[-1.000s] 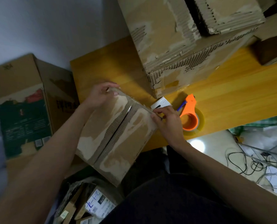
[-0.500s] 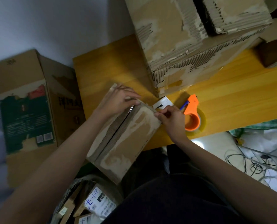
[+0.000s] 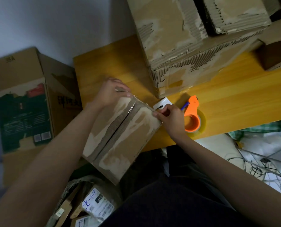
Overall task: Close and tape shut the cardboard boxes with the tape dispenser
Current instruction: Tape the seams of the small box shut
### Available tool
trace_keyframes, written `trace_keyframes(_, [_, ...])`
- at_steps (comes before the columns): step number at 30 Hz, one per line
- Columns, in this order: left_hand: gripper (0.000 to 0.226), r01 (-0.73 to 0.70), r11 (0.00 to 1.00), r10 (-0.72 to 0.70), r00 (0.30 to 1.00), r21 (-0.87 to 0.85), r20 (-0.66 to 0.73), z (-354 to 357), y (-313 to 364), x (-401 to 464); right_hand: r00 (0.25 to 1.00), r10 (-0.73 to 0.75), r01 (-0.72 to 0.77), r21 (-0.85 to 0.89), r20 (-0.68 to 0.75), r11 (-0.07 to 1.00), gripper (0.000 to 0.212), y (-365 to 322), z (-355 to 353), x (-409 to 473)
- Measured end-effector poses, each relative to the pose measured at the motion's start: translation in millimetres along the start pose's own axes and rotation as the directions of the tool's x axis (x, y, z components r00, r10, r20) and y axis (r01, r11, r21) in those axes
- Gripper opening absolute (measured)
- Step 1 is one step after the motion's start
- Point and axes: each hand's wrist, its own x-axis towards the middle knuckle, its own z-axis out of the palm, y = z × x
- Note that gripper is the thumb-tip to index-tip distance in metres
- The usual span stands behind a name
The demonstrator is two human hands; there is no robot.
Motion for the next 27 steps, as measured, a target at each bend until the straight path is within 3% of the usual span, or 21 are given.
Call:
trace_keyframes(3, [0.035, 0.123, 0.992, -0.121, 0.986, 0.01, -0.117, -8.0, -16.5, -3.5, 1.0, -0.011, 0.01, 0.03, 0.017, 0.999, 0.023, 2.8, -1.9, -4.0])
trace_keyframes(7, [0.033, 0.187, 0.982, -0.182, 0.97, 0.012, -0.159, 0.9, -20.7, -3.8, 1.0, -0.018, 0.018, 0.054, 0.008, 0.998, 0.02, 6.6, -1.7, -9.9])
trace_keyframes(12, [0.036, 0.112, 0.973, -0.122, 0.992, 0.203, 0.039, -3.3, -21.8, 1.1, 1.0, 0.012, -0.012, 0.056, -0.004, 0.998, 0.021, 5.4, -1.9, -4.4])
trace_keyframes(15, [0.028, 0.044, 0.951, -0.071, 0.994, 0.308, 0.078, -5.4, -15.7, 3.9, 1.0, -0.004, 0.003, 0.019, 0.007, 1.0, 0.019, 6.6, -2.0, -1.8])
trace_keyframes(19, [0.026, -0.026, 0.972, 0.002, 0.995, 0.233, 0.103, 15.7, 1.7, -7.3, 0.999, -0.006, 0.005, 0.011, 0.036, 1.0, 0.018, 5.0, -3.9, -0.7])
trace_keyframes(24, [0.039, 0.018, 0.989, -0.015, 1.0, 0.145, -0.026, 51.3, 12.0, -18.7, 0.999, -0.04, 0.04, 0.056, -0.012, 0.998, 0.012, 9.3, 0.1, -9.3])
trace_keyframes(27, [0.025, 0.036, 0.992, -0.026, 0.996, 0.118, -0.083, 55.7, 14.3, -12.2, 0.999, -0.046, 0.046, 0.014, -0.026, 0.999, 0.016, 8.2, 1.4, -11.7])
